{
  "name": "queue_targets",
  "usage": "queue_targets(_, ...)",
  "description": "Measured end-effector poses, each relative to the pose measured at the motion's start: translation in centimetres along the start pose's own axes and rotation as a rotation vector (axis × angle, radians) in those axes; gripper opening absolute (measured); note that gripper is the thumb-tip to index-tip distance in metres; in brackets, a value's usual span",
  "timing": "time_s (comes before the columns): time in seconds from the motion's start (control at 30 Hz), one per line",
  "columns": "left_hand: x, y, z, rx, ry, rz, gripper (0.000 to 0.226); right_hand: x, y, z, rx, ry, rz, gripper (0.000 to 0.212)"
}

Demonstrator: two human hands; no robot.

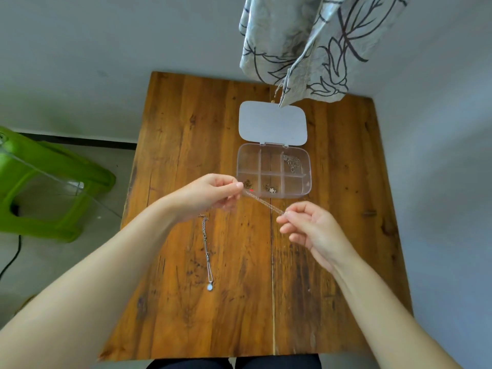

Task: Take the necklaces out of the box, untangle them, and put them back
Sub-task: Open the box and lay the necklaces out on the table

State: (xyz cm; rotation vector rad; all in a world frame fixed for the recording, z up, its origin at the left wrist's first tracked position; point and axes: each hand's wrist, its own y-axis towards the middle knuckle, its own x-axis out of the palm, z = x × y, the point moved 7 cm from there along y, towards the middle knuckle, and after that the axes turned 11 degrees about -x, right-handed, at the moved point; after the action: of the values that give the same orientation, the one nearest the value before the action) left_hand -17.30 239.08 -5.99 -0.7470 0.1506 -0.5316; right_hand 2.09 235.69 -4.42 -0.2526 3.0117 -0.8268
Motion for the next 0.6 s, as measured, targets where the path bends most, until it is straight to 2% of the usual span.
queue_targets(0.17, -0.5, 1.6, -3.6, -0.231, 0.449, -0.067, 0.032, 2.6, -3.5, 6.9, 0.194, -0.072, -0.039, 0.011)
queue_targets(0.3, 0.9, 4.1, -5.2, -0.232, 0.797, -0.077, 0.032, 3.9, -5.4, 11.2, 0.336, -0.148, 0.013, 0.013)
queue_targets(0.43, 1.7, 6.1, -5.4, -0.121, 0.944, 0.001, 0.032, 4.5, -6.1, 13.7, 0.411, -0.111, 0.11, 0.016)
queue_targets(0.6, 1.1, 7.3, -5.1, -0.036, 0.955, 0.11, 0.031, 4.6, -6.0, 14.6, 0.411, 0.002, 0.209, 0.014)
